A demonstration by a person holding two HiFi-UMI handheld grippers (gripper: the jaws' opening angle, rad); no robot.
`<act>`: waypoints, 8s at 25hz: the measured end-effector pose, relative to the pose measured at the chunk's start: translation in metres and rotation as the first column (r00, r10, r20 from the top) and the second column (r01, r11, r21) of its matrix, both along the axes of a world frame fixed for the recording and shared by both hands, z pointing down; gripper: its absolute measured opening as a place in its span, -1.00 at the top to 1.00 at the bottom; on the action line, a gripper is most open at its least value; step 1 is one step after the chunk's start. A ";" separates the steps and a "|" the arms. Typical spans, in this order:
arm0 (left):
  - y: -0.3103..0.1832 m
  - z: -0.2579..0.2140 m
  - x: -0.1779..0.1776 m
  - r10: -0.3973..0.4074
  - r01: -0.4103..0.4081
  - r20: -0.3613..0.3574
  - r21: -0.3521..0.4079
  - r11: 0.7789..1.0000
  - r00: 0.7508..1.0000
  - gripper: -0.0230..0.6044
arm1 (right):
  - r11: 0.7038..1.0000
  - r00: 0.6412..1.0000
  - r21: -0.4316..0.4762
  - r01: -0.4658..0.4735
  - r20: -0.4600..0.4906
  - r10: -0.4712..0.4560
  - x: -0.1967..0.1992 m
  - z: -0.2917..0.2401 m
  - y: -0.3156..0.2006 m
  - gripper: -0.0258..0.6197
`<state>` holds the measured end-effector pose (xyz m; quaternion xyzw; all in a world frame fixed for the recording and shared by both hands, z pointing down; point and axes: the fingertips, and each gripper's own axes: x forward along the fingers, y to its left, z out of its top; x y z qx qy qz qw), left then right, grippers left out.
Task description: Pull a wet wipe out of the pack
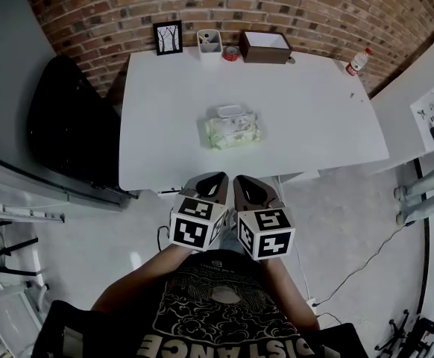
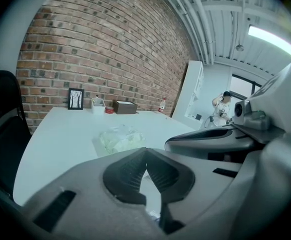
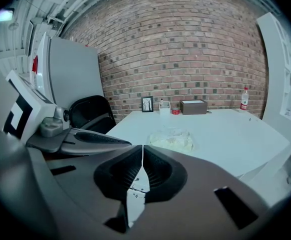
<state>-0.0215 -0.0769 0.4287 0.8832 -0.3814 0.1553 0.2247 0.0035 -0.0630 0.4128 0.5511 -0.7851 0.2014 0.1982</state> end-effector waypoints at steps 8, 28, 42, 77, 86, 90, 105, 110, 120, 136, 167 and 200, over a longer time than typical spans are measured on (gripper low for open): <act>-0.032 0.004 0.012 -0.038 0.038 0.024 0.009 0.999 0.999 0.89 | 0.999 0.999 0.003 0.043 0.012 -0.043 0.014 0.006 -0.033 0.86; -0.098 0.028 0.048 -0.145 0.146 0.049 -0.026 0.989 0.988 0.89 | 0.991 0.991 -0.045 0.125 0.059 -0.122 0.055 0.032 -0.106 0.86; -0.124 0.044 0.052 -0.216 0.219 0.077 -0.031 0.975 0.973 0.89 | 0.981 0.981 -0.068 0.184 0.083 -0.178 0.065 0.057 -0.140 0.85; -0.148 0.055 0.035 -0.389 0.392 0.107 -0.016 0.920 0.915 0.89 | 0.931 0.937 -0.131 0.342 -0.023 -0.348 0.059 0.096 -0.181 0.68; -0.150 0.055 0.032 -0.397 0.400 0.108 -0.014 0.916 0.912 0.89 | 0.930 0.938 -0.138 0.340 -0.014 -0.345 0.058 0.098 -0.184 0.82; -0.151 0.055 0.031 -0.395 0.398 0.108 -0.010 0.917 0.912 0.89 | 0.931 0.940 -0.141 0.338 -0.003 -0.341 0.058 0.099 -0.185 0.85; -0.153 0.046 0.026 -0.361 0.362 0.078 0.000 0.932 0.929 0.89 | 0.957 0.962 -0.100 0.273 0.008 -0.273 0.060 0.081 -0.187 0.87; -0.155 0.042 0.025 -0.341 0.341 0.066 0.007 0.940 0.938 0.89 | 0.967 0.970 -0.072 0.244 0.009 -0.244 0.060 0.069 -0.188 0.87; -0.157 0.031 0.022 -0.307 0.306 0.045 0.024 0.952 0.951 0.89 | 0.977 0.977 -0.018 0.213 0.007 -0.213 0.056 0.042 -0.189 0.87; -0.143 0.018 0.020 -0.259 0.258 0.015 0.033 0.965 0.966 0.89 | 0.989 0.990 0.045 0.138 -0.008 -0.138 0.060 0.008 -0.177 0.87; -0.085 -0.023 0.013 -0.196 0.197 -0.015 0.121 0.973 0.980 0.89 | 0.979 0.997 0.192 0.072 0.009 -0.075 0.054 -0.061 -0.110 0.87; 0.017 -0.022 -0.028 -0.116 0.114 0.005 0.163 0.980 0.993 0.89 | 0.988 0.997 0.143 0.056 0.041 -0.063 -0.010 -0.023 0.009 0.87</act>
